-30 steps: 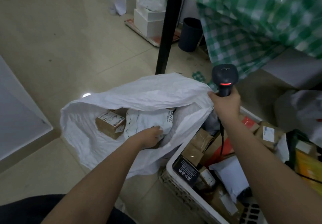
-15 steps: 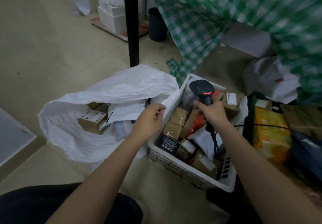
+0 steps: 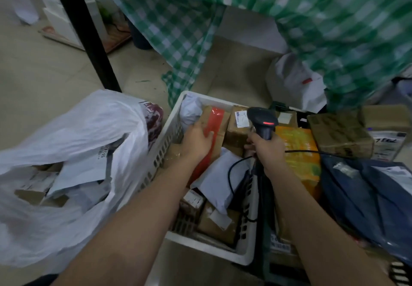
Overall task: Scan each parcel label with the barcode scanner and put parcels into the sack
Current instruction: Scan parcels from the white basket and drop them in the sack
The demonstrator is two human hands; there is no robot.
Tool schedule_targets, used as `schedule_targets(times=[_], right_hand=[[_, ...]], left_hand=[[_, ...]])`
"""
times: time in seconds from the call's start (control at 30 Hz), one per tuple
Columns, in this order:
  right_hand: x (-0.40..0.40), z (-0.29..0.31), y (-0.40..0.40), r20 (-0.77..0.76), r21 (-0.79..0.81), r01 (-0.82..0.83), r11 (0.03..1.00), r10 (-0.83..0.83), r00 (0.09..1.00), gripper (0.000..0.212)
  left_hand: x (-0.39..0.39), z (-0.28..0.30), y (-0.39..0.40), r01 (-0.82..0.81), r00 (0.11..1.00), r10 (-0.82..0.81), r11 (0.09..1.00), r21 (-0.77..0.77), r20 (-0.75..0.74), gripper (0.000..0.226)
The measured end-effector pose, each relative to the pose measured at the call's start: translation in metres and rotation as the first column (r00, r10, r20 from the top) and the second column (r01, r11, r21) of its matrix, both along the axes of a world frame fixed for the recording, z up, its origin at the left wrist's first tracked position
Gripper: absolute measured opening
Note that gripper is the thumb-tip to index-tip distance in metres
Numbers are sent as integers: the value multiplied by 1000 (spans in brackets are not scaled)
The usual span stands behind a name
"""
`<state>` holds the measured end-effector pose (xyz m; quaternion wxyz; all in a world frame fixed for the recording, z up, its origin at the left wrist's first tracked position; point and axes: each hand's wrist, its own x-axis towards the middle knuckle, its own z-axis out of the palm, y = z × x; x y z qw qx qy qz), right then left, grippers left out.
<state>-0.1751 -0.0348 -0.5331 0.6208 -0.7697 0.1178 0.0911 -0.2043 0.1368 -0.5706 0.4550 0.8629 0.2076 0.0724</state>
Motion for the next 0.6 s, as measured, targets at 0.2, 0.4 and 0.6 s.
schedule_targets(times=[0.2,0.4,0.6], right_hand=[[50,-29,-1,24,12,31,999,-32,999,7],[76,-46,-20,20,18,29,999,-29,999,5],[75,-42,-23,29,83,36,996,-39,999,7]], left_hand=[[67,-38,-11,70,996,-51,945,318,-68,89],[128,-38,-39,480,874,-402,627,614,-273,115],[137,-35,-42,504,859,-418,593,628,-295,111]])
